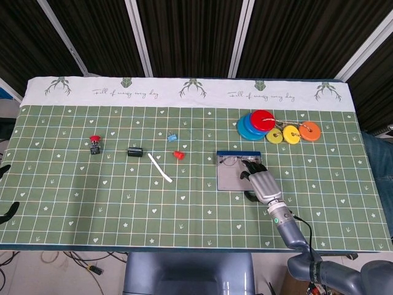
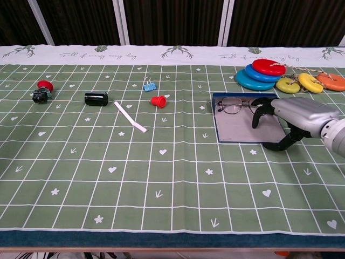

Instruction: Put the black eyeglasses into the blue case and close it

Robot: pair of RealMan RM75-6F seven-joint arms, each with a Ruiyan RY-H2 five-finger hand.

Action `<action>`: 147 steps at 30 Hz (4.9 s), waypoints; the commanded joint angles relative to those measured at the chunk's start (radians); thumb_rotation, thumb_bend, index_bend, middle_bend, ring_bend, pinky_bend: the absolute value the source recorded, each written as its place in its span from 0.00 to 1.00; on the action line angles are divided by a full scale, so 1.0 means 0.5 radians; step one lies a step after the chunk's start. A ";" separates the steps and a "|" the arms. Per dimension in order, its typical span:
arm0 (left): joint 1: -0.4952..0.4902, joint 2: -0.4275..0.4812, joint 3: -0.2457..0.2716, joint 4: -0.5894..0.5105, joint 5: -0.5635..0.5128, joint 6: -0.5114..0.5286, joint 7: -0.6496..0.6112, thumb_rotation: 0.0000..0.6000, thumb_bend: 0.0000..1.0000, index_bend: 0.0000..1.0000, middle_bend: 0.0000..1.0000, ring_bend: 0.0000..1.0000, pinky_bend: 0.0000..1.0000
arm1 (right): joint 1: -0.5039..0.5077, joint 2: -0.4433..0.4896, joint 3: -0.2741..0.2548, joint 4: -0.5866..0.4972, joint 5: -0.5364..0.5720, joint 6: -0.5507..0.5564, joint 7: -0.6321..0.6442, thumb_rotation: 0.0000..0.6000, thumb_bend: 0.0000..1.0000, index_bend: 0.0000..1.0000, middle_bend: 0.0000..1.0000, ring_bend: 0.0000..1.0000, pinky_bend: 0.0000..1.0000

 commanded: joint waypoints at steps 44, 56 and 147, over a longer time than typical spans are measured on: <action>-0.002 -0.005 0.002 0.005 0.003 -0.004 0.010 1.00 0.27 0.11 0.00 0.00 0.00 | 0.199 -0.062 0.234 0.165 0.016 -0.041 0.101 1.00 0.49 0.44 0.10 0.13 0.18; 0.000 -0.003 0.004 0.003 0.008 0.001 0.013 1.00 0.27 0.11 0.00 0.00 0.00 | 0.214 -0.085 0.208 0.164 0.057 -0.102 0.084 1.00 0.48 0.48 0.10 0.13 0.18; 0.004 0.003 0.011 -0.005 0.022 0.006 0.006 1.00 0.27 0.12 0.00 0.00 0.00 | 0.755 0.314 0.303 -0.451 1.474 -0.654 -0.392 1.00 0.58 0.60 0.10 0.13 0.18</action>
